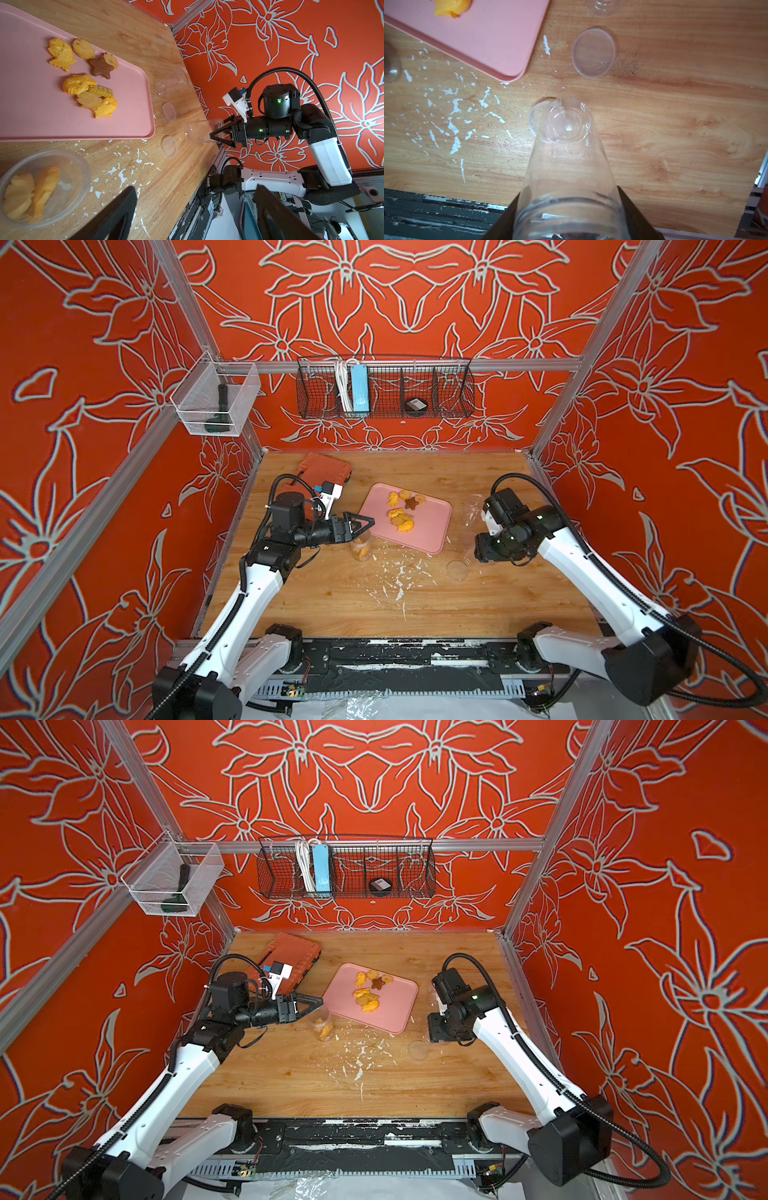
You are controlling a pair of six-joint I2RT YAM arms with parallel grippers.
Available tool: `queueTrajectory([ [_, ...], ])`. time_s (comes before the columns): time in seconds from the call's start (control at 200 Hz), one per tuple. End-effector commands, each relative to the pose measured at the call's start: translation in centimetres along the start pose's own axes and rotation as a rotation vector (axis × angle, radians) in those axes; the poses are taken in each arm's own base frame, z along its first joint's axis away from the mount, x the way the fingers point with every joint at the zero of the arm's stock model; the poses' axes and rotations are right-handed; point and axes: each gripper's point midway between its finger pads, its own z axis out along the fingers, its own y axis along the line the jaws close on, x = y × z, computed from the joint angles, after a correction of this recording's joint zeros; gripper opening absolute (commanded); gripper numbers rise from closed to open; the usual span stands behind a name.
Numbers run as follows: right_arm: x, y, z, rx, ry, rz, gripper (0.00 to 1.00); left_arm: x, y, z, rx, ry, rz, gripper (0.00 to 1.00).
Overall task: Pour the cookies out of the jar
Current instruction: Place the jar at the center of the board.
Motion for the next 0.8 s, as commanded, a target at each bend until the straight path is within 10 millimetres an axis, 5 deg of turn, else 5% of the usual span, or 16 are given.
queueTrajectory([
  [0.0, 0.0, -0.7, 0.8, 0.057, 0.008, -0.018, 0.61, -0.1, -0.2, -0.1, 0.015, 0.000, 0.026, 0.90],
  [0.796, 1.6, -1.6, 5.2, 0.139, 0.155, -0.011, 0.62, 0.0, -0.2, -0.1, 0.014, 0.004, 0.031, 0.90],
])
